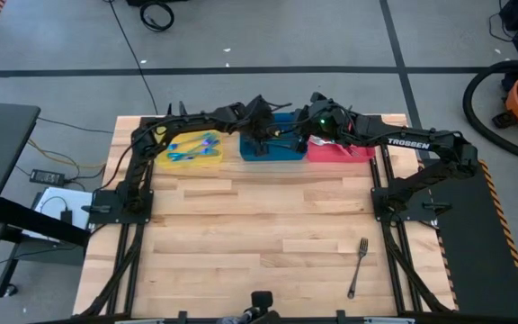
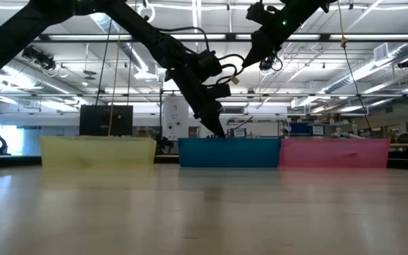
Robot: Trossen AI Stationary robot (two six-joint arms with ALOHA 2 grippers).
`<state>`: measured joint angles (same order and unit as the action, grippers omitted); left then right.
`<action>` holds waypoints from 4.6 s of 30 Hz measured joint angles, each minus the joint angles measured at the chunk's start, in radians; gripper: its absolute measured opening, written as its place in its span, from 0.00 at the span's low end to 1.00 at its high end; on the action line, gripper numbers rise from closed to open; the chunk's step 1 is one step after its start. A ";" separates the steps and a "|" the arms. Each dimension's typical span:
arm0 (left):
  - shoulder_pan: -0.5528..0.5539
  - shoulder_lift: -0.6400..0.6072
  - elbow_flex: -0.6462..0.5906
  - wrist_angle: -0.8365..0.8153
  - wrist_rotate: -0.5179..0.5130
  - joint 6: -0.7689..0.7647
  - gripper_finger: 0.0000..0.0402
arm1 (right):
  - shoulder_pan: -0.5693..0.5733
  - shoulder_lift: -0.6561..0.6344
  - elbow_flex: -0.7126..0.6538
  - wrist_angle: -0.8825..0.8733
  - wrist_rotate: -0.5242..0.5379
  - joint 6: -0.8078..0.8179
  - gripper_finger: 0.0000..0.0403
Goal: Sort silverware by color (type)
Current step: Put the black fork into the blue bin
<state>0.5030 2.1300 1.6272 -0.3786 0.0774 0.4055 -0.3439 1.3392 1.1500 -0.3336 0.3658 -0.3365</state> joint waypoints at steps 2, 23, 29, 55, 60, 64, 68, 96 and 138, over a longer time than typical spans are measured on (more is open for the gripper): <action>0.000 0.000 0.000 0.003 -0.004 -0.001 0.03 | 0.000 0.000 0.000 0.000 0.000 0.004 0.36; 0.001 0.067 0.000 0.004 -0.038 -0.004 0.10 | 0.000 0.000 0.000 -0.007 -0.001 0.005 0.36; -0.008 0.067 0.037 -0.031 -0.039 -0.002 0.10 | 0.000 0.000 0.000 -0.014 0.009 0.005 0.36; -0.039 -0.075 0.438 -0.767 0.024 0.089 0.10 | 0.174 -0.193 0.000 -0.437 0.201 0.613 0.36; -0.057 -0.132 0.438 -0.894 0.043 0.080 0.10 | 0.190 -0.217 0.001 -0.615 -0.092 0.832 0.36; -0.074 -0.163 0.438 -0.946 0.049 0.065 0.10 | 0.233 -0.213 -0.026 -0.698 -0.213 0.998 0.36; -0.087 -0.197 0.427 -0.979 0.052 0.050 0.10 | 0.304 -0.212 -0.089 -0.725 -0.285 1.150 0.36; -0.181 -0.540 -0.162 -0.711 0.111 -0.079 0.10 | 1.089 -0.004 -0.276 -0.598 -0.288 2.481 0.36; -0.295 -0.541 -0.163 -0.660 0.111 -0.160 0.10 | 1.247 0.298 -0.309 -0.466 -0.473 2.675 0.36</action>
<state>0.2077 1.5890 1.4647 -1.0386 0.1883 0.2459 0.9030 1.6376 0.8411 -0.7992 -0.1070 2.3385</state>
